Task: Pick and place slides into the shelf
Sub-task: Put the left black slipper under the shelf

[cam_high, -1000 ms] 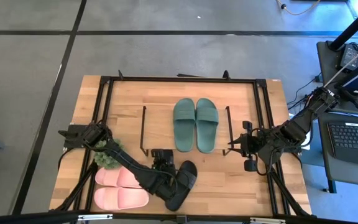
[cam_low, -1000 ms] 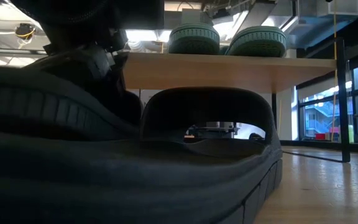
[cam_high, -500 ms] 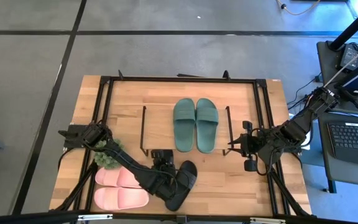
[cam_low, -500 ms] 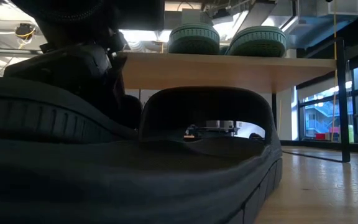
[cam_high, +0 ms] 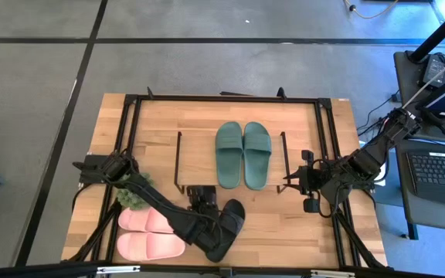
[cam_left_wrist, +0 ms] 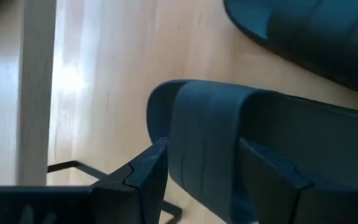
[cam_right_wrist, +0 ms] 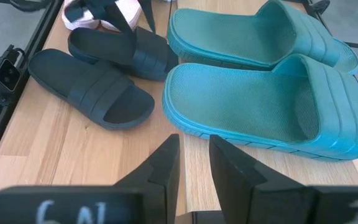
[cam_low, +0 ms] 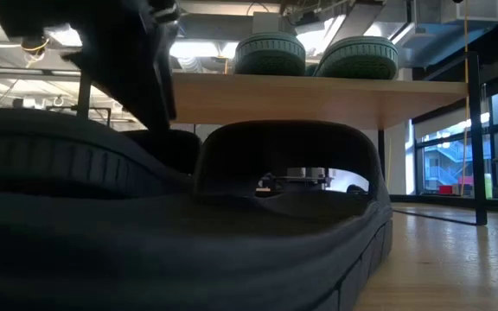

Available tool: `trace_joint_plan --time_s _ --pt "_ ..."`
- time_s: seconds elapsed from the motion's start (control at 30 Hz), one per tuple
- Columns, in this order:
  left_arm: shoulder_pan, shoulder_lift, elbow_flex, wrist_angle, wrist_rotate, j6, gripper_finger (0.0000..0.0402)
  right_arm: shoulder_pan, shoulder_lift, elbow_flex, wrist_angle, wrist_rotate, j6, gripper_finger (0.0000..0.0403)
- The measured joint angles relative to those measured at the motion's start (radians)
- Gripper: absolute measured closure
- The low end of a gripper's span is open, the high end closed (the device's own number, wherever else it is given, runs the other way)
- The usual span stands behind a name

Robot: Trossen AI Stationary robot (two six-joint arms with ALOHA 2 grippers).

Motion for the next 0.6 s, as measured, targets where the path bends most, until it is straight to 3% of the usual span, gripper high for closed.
trace_joint_plan --time_s 0.27,0.6 --pt "-0.033 -0.001 0.110 -0.068 0.112 -0.026 0.0217 0.000 0.000 0.000 0.000 0.000 0.000 0.0314" --pt "-0.103 -0.002 0.141 0.083 0.494 0.006 0.0217 0.000 0.000 0.000 0.000 0.000 0.000 0.0314"
